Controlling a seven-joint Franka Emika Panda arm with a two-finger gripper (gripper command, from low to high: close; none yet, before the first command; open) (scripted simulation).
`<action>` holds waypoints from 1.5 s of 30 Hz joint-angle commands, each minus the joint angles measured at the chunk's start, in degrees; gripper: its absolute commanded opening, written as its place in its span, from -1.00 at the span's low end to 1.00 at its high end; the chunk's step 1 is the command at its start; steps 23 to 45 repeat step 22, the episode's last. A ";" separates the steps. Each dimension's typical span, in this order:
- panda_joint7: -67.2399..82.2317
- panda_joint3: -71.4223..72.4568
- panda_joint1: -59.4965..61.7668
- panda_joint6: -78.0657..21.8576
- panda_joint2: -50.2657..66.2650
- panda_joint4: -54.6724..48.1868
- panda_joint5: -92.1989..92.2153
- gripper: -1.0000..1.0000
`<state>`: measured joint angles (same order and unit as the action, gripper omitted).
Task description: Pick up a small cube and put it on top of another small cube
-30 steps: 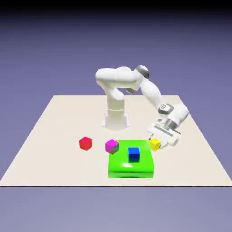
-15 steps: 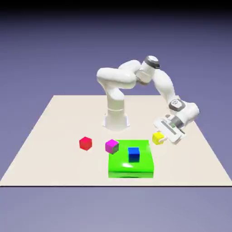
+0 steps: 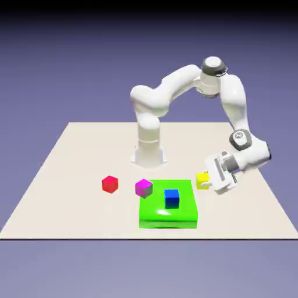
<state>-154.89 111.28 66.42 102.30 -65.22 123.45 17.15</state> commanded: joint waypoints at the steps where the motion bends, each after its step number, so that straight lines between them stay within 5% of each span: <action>1: -0.94 -0.08 2.08 -0.28 1.32 -0.80 -1.50 -1.00; 12: -10.37 -0.92 22.71 -2.41 14.37 -8.69 -16.87 -1.00; 16: -10.94 1.55 24.50 6.45 12.73 -1.76 -15.47 -1.00; 17: -10.94 1.55 24.50 6.45 12.73 -1.76 -15.47 1.00; 22: -10.37 -0.92 22.71 -2.41 14.37 -8.69 -16.87 1.00; 45: -10.37 -0.92 22.71 -2.41 14.37 -8.69 -16.87 1.00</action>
